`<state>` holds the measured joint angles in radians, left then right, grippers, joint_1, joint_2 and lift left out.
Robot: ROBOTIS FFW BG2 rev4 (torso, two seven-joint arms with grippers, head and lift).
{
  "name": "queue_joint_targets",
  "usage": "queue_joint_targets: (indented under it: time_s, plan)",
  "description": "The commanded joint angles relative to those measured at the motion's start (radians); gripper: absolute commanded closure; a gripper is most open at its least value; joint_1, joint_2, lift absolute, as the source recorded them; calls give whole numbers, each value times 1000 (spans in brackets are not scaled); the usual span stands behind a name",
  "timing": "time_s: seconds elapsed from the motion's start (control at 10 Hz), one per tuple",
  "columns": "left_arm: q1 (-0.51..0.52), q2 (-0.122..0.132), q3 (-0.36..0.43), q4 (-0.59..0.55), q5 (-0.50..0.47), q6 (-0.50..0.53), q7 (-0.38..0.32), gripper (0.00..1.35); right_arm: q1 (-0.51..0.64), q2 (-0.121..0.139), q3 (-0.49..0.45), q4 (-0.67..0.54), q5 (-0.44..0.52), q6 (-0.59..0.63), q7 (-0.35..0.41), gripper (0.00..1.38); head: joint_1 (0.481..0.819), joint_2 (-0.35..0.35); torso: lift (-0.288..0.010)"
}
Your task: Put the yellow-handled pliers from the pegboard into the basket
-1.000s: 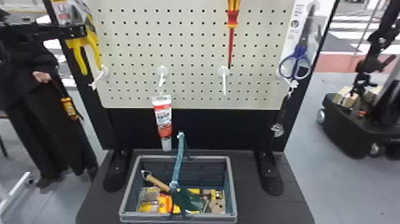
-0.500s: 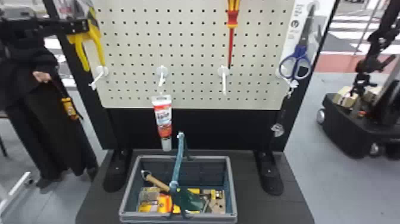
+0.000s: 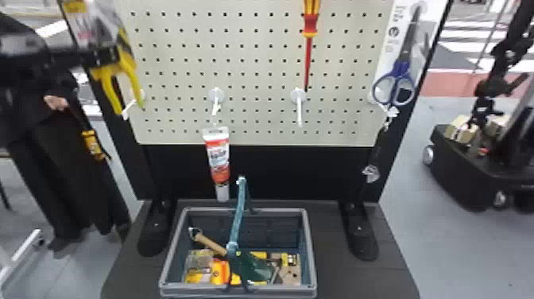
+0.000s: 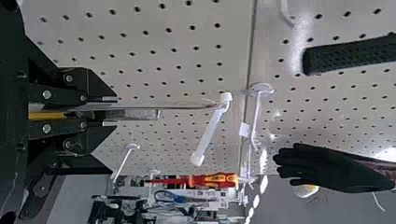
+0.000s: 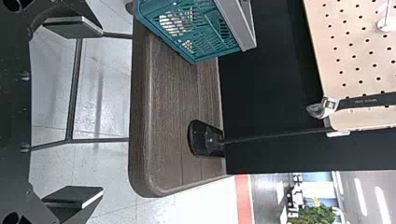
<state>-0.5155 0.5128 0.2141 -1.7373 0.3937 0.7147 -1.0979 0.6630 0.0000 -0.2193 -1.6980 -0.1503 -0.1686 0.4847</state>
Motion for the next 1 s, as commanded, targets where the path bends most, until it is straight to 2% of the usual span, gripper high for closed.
queue_joint_targets:
  time_s: [0.0,0.2,0.6,0.7,0.9]
  plan:
    - [134,-48,61,-43,13,-15,3,1207,5,1,0,-2,0,1,0,108,549,0,-100]
    - [269,-112,102,-75,20,-41,7,1207,14,1,0,-12,-2,1,0,108,549,0,-100]
    - [430,-240,120,-75,-16,-123,7,1207,29,1,-2,-24,-9,3,-1,108,549,0,-100]
    - [462,-264,123,-73,-32,-132,10,1207,33,1,-2,-24,-11,3,0,108,549,0,-100]
    - [505,-298,111,-46,-39,-170,18,1207,36,1,-2,-21,-11,3,-1,108,549,0,-100]
